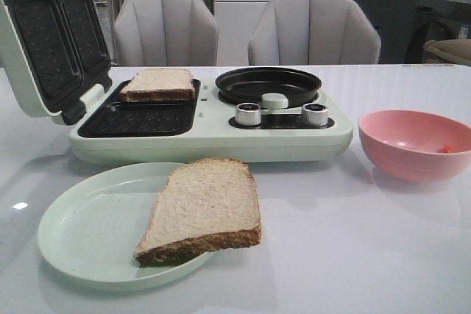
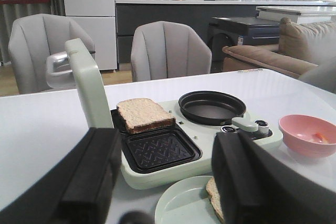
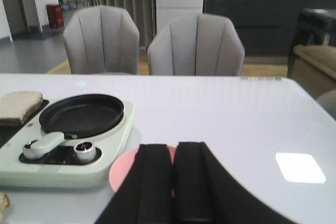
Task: Make breakfast with bread and shrimp
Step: 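Withdraw the left gripper away from the press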
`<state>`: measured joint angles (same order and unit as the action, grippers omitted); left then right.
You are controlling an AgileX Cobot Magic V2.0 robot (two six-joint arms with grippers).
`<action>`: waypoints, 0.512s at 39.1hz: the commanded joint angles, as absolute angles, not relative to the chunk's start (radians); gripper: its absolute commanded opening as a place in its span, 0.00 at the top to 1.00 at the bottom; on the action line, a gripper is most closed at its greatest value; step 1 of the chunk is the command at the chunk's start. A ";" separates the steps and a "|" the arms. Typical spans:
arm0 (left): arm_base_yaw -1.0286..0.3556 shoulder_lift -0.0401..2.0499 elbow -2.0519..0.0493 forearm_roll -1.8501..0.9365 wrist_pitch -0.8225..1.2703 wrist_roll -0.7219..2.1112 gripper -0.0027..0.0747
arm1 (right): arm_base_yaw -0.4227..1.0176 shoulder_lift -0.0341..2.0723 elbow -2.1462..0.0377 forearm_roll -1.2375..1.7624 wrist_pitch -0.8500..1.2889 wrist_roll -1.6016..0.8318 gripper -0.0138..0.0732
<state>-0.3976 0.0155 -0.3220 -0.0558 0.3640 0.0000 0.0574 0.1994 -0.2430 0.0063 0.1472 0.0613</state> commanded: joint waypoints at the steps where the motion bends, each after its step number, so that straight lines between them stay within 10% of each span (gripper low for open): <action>1: -0.406 0.030 -0.345 -0.059 0.277 -0.012 0.40 | 0.053 0.283 -0.302 -0.011 0.126 0.056 0.68; 14: -0.406 0.030 -0.345 -0.059 0.279 -0.012 0.40 | 0.053 0.362 -0.301 -0.011 0.127 0.056 0.67; 20: -0.406 0.030 -0.345 -0.059 0.279 -0.012 0.40 | 0.053 0.398 -0.325 -0.011 0.164 0.056 0.46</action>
<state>-0.3976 0.0155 -0.3220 -0.0558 0.3613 0.0000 0.0574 0.3675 -0.2705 0.0000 0.2182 0.0613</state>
